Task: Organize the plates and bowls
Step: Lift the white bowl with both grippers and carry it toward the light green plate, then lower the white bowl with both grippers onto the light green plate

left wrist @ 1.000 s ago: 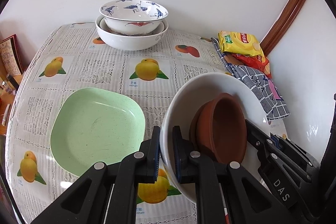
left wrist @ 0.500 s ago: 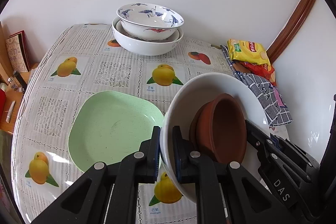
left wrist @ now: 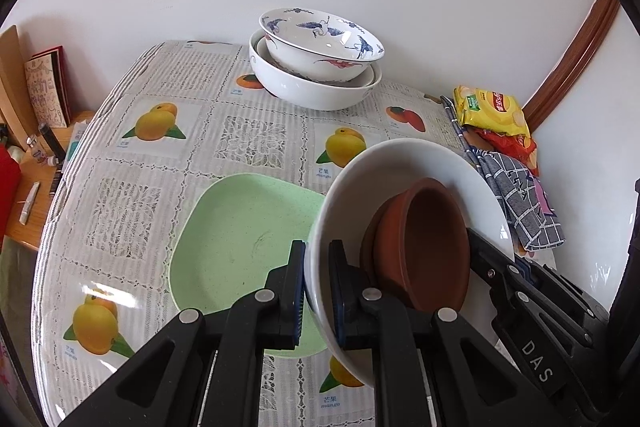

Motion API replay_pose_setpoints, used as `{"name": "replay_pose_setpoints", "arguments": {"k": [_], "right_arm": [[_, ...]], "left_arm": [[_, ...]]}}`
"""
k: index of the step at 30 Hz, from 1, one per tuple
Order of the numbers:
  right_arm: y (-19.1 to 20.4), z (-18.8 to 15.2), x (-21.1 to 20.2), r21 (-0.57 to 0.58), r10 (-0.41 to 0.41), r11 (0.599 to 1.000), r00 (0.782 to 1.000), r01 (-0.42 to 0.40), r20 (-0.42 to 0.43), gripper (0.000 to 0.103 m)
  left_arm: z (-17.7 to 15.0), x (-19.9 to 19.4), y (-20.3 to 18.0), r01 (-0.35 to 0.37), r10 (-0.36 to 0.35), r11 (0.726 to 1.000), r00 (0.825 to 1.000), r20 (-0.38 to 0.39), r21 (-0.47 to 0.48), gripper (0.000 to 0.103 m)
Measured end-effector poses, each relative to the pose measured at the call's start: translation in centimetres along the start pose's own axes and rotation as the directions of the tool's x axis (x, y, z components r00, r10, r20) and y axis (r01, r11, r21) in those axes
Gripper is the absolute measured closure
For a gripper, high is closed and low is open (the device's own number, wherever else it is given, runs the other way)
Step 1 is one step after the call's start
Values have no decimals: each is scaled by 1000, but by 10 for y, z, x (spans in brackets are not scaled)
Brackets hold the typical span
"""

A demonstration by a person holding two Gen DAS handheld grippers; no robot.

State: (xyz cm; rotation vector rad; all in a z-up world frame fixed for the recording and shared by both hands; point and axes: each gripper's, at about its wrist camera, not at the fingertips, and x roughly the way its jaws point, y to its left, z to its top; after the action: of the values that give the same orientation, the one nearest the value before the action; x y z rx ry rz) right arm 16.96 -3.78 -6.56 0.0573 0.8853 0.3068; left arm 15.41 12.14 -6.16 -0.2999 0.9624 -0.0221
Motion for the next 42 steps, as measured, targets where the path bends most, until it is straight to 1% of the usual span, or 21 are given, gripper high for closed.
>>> {"name": "replay_pose_setpoints", "arguments": {"k": [16, 27, 32, 42], "right_arm": [[23, 4, 16, -29, 16, 999, 1000, -16, -13, 92], [33, 1, 44, -34, 41, 998, 997, -43, -61, 92], [38, -4, 61, -33, 53, 998, 994, -57, -91, 93], [42, -11, 90, -37, 77, 996, 987, -83, -141, 92]], "left_arm": [[3, 1, 25, -15, 15, 999, 1000, 5, -31, 91], [3, 19, 47, -42, 40, 997, 999, -27, -60, 91], [1, 27, 54, -68, 66, 996, 997, -38, -59, 91], [2, 47, 72, -84, 79, 994, 995, -68, -76, 91]]}}
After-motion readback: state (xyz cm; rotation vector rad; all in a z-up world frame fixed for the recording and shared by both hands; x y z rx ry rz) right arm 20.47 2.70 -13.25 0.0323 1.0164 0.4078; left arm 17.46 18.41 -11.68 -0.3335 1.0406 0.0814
